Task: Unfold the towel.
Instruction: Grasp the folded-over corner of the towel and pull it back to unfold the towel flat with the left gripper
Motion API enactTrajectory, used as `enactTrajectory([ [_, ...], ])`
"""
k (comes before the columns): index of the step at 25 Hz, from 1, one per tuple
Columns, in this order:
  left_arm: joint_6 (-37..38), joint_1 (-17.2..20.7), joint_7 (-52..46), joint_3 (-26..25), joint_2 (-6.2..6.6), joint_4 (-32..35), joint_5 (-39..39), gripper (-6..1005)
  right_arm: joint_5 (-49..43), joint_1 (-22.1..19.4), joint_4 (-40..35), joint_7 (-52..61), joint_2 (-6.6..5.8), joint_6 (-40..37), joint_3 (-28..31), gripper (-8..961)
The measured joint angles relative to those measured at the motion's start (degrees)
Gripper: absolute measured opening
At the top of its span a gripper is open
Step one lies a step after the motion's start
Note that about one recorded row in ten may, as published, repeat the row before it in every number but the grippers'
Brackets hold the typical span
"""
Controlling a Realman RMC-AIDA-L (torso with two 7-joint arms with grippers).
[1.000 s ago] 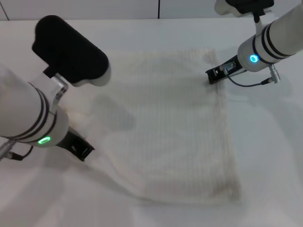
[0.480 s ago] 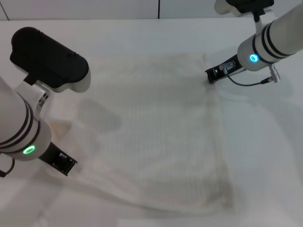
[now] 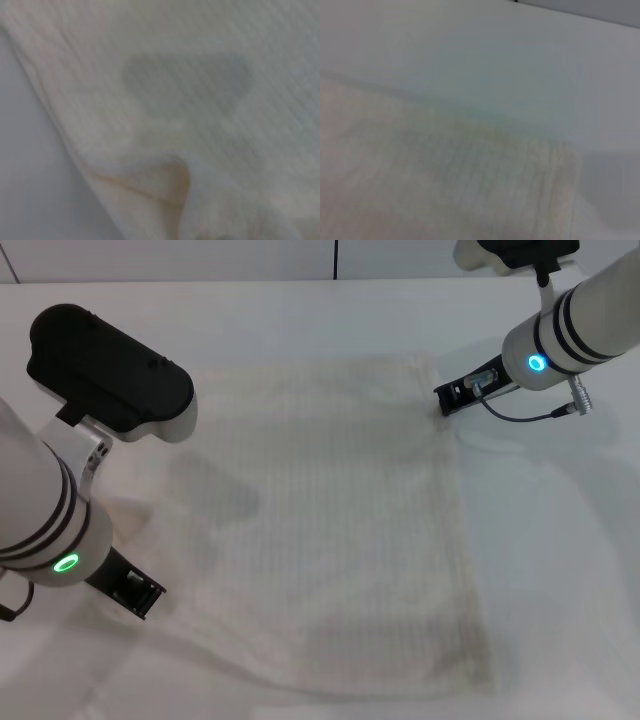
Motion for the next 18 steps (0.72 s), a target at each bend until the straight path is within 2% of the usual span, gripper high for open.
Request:
enactTrajectory([
  [11,-2.5,0.5,0.2,0.2,0.28,1.6,0.1,204,0.1,-0.5,-2.4,0.0,0.14,-1.6,-0.1,60],
  [18,-5.1,0.4,0.2,-0.1,0.78,1.8,0.1,432,0.1,-0.6,-3.0,0.0,0.18,-1.9,-0.1,66],
])
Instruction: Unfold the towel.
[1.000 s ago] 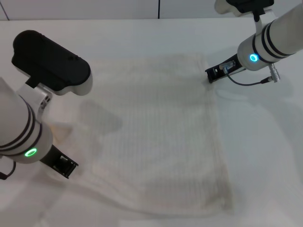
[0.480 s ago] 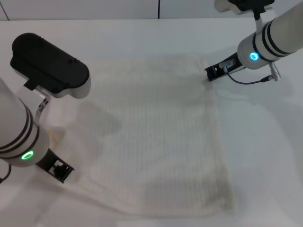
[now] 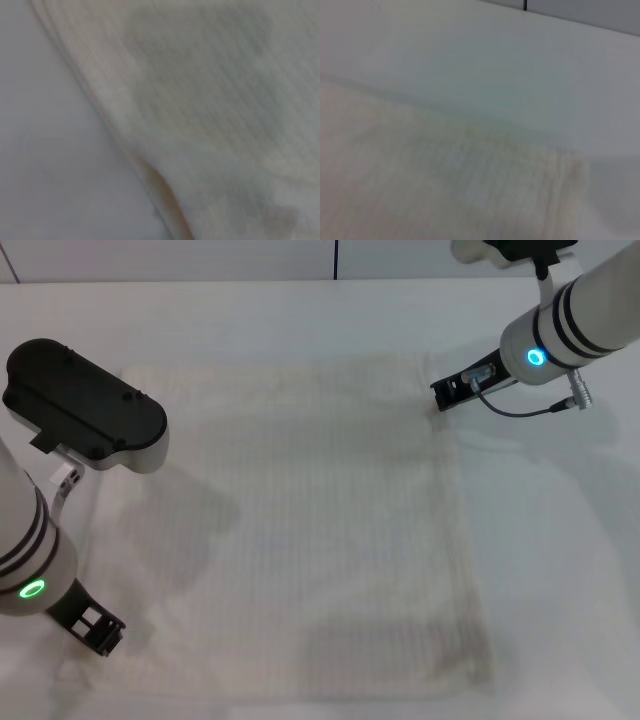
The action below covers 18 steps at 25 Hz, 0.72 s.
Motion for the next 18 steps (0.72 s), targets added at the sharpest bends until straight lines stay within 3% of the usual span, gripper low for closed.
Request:
enactTrajectory([
  [9,-1.1,-0.8,-0.2,-1.2,0.12,0.9,0.0,460,0.0,-0.2,-1.2,0.0,0.00,-0.3,-0.1,74],
  [10,0.2,-2.9,0.4,-1.7,0.40,0.3,0.0,465,0.0,-0.4,-1.8,0.0,0.01,-0.3,-0.4,74],
  [13,0.9,-3.9,0.6,-1.9,0.63,0.2,0.0,478,0.0,-2.4,-6.6,0.0,0.02,-0.3,-2.5,77],
  [14,2.2,-5.0,0.9,-2.2,1.05,0.2,0.0,482,0.0,-3.3,-8.6,0.1,0.03,-0.3,-3.2,78],
  [15,7.9,-8.3,2.6,-4.0,2.55,0.7,0.0,486,0.0,-5.7,-13.8,0.5,0.08,-0.2,-4.6,79],
  [18,11.0,-9.4,3.5,-5.0,3.12,0.8,0.0,499,0.0,-8.5,-19.0,0.6,0.17,0.2,-6.0,81],
])
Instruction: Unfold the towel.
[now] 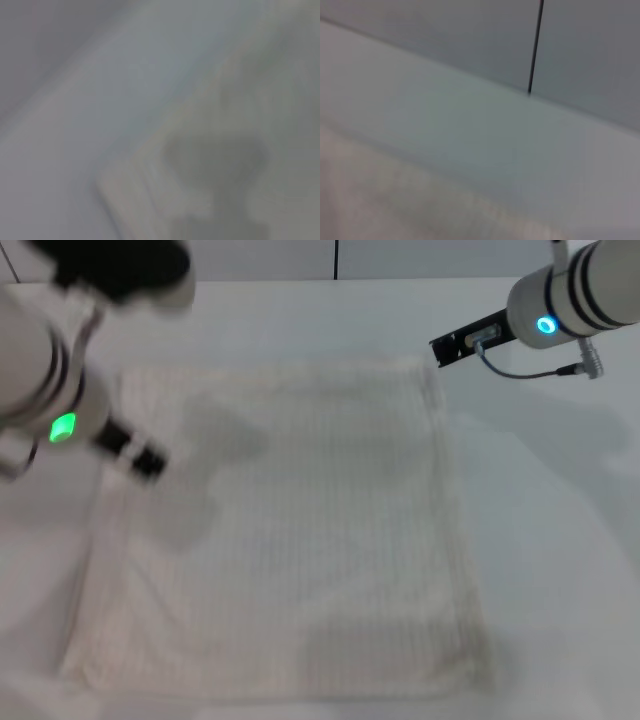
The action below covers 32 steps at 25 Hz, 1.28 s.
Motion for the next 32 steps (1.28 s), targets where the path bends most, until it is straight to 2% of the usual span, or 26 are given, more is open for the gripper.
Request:
enactTrajectory([
  [1,6.0,-1.3,2.4,-2.0,0.48,0.2,0.0,504,0.0,-1.5,-2.5,0.0,0.01,0.3,-0.6,82],
  [2,10.3,-2.0,4.7,-3.6,0.58,0.3,0.1,508,-0.1,-4.7,-7.7,0.0,0.01,0.9,-2.3,83],
  [3,14.1,-2.3,6.8,-5.2,0.46,0.3,0.1,512,-0.1,-4.7,-7.7,0.0,0.01,0.9,-2.3,84],
  [4,17.3,-2.1,8.5,-6.3,0.31,0.0,0.1,517,-0.2,-6.4,-10.2,0.0,-0.02,1.5,-3.2,84],
  [5,17.3,-2.1,8.5,-6.3,0.31,0.0,0.1,521,-0.3,-8.3,-12.8,0.0,-0.03,2.3,-4.3,85],
  [6,28.9,0.0,13.9,-9.1,-0.72,-1.2,0.1,525,-0.3,-10.4,-15.4,-0.1,-0.07,3.5,-5.6,86],
  [7,40.9,3.9,19.1,-11.2,-2.40,-2.4,0.1,529,-0.5,-14.9,-20.4,-0.5,-0.14,6.8,-8.4,87],
  [8,40.9,3.9,19.1,-11.2,-2.40,-2.4,0.1,534,-0.5,-14.9,-20.4,-0.5,-0.14,6.8,-8.4,88],
  [9,48.7,7.1,22.2,-11.9,-3.43,-2.7,0.0,538,-0.6,-17.4,-22.6,-1.1,-0.13,9.0,-9.9,89],
  [10,55.7,9.5,24.2,-11.9,-3.95,-2.7,0.0,542,-0.6,-20.5,-25.1,-2.0,-0.05,12.3,-11.7,89],
  [11,66.0,13.2,26.5,-11.1,-4.38,-1.6,0.0,547,-0.6,-23.1,-26.7,-2.6,0.02,15.1,-12.9,90],
  [12,85.8,19.4,27.6,-8.4,-4.09,2.6,-0.2,551,-0.6,-29.6,-29.3,-3.3,0.10,22.7,-16.1,91],
  [13,85.8,19.4,27.6,-8.4,-4.09,2.6,-0.2,555,-0.6,-29.6,-29.3,-3.3,0.10,22.7,-16.1,92],
  [16,104.4,24.4,25.6,-7.9,-4.24,8.1,-1.2,568,-0.6,-38.5,-29.3,-4.2,0.26,38.2,-21.8,94],
  [17,112.6,26.3,23.7,-8.1,-4.26,13.4,-1.9,573,-0.3,-43.0,-26.7,-4.5,0.38,50.3,-25.2,95],
  [18,112.6,26.3,23.7,-8.1,-4.26,13.4,-1.9,577,-0.3,-43.0,-26.7,-4.5,0.38,50.3,-25.2,96],
  [21,120.4,27.2,21.3,-7.5,-4.17,21.2,-2.5,590,-0.1,-47.5,-19.2,-3.8,0.40,70.7,-30.2,99],
  [22,128.0,27.2,15.9,-6.9,-4.03,32.1,-2.9,594,0.1,-47.9,-8.5,-1.5,0.38,89.8,-34.4,99],
  [25,137.0,25.7,8.9,-6.6,-4.06,44.0,-2.9,622,2.9,-43.9,11.2,4.3,0.25,116.8,-40.4,102],
  [26,137.0,25.7,8.9,-6.6,-4.06,44.0,-2.9,640,2.9,-43.9,11.2,4.3,0.25,116.8,-40.4,103],
  [27,145.3,23.7,5.7,-6.6,-4.21,53.7,-3.0,659,9.1,-39.4,23.8,6.5,0.25,134.4,-45.8,104],
  [28,145.3,23.7,5.7,-6.6,-4.21,53.7,-3.0,678,9.1,-39.4,23.8,6.5,0.25,134.4,-45.8,104],
  [30,154.0,21.4,2.5,-6.5,-4.34,63.6,-3.5,715,17.8,-36.8,31.4,6.8,0.17,145.8,-51.3,106],
  [32,159.7,19.9,-0.8,-6.3,-4.42,70.1,-4.3,752,26.5,-35.9,34.9,6.8,0.05,154.4,-55.6,108],
])
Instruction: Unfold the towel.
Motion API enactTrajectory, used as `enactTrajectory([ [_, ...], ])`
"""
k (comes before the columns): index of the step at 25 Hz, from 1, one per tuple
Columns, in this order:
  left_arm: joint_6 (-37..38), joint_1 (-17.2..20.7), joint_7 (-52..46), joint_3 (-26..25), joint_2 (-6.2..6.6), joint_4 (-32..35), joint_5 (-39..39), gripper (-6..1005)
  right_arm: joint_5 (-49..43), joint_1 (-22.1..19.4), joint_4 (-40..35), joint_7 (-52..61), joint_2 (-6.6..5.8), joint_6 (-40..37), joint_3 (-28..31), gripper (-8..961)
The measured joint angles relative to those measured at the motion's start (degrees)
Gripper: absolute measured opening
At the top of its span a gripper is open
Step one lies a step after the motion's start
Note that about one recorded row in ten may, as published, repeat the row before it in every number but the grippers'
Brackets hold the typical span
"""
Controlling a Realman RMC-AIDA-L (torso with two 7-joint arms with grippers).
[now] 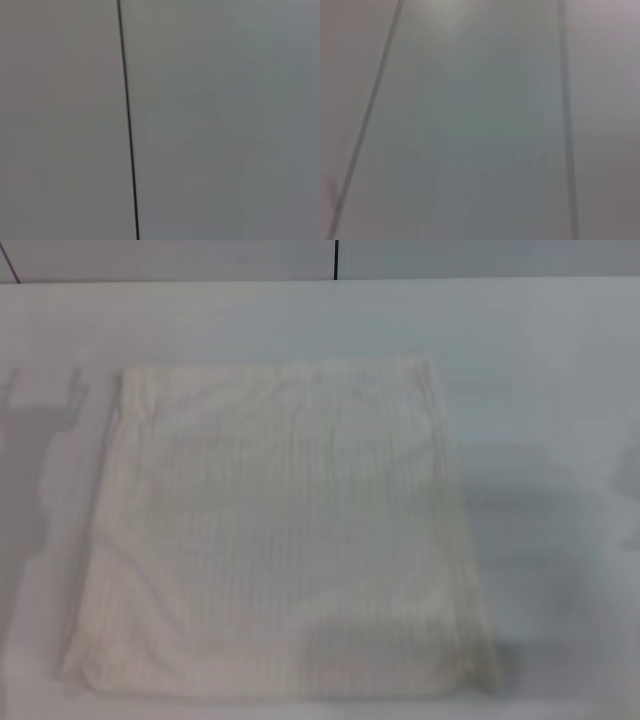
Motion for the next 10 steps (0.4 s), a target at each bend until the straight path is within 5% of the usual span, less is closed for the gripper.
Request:
enactTrajectory([
  [4,3.0,-0.6,-2.3,0.1,-0.07,5.6,-0.7,827,0.8,-0.3,0.4,0.1,0.09,-0.9,-0.1,111],
  [10,3.5,-0.3,-2.1,0.1,-0.10,7.3,-0.7,827,0.7,-0.3,0.9,0.1,0.23,-5.7,-0.5,325],
])
